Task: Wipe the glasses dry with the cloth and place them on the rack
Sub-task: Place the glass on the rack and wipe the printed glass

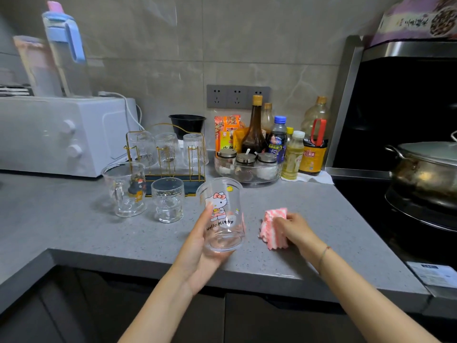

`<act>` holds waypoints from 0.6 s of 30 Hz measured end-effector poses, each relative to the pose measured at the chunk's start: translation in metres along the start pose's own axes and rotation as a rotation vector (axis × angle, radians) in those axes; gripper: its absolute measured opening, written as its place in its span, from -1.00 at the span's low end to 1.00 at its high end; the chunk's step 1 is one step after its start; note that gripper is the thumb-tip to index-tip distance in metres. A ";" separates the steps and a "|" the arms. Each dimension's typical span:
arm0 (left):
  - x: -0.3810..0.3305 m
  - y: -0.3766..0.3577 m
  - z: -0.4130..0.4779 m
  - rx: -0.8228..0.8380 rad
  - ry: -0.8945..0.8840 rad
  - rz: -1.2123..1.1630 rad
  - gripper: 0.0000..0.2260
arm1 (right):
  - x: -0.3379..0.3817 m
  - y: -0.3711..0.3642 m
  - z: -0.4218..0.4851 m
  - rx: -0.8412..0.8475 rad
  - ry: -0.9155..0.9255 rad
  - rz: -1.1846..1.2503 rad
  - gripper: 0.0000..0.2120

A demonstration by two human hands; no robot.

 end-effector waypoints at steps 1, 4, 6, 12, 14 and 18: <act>-0.001 0.001 0.001 0.002 -0.010 0.010 -0.62 | 0.003 0.002 -0.001 -0.028 0.020 -0.020 -0.84; -0.008 -0.003 0.003 0.058 -0.054 0.038 -0.53 | 0.017 0.007 -0.009 -0.159 0.099 -0.212 -0.56; -0.014 -0.003 0.006 0.067 -0.080 0.033 -0.42 | 0.034 0.001 -0.021 -0.204 0.184 -0.309 -0.45; -0.048 0.003 0.020 -0.005 -0.293 0.065 -0.06 | 0.085 -0.052 -0.068 0.155 0.302 0.135 -0.53; -0.061 0.005 0.022 -0.068 -0.400 0.132 -0.11 | 0.094 -0.075 -0.077 0.362 0.249 0.299 -0.53; -0.084 0.011 0.023 -0.203 -0.538 0.334 -0.07 | 0.109 -0.098 -0.069 0.455 0.261 0.470 -0.26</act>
Point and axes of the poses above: each hand's wrist, its own z-axis towards the middle knuckle, its own y-axis out of the back of the hand, x = y × z, the point moved 7 cm from there along z, towards the middle knuckle, and after that the axes turned 15 degrees about x, right-handed, at the moved point
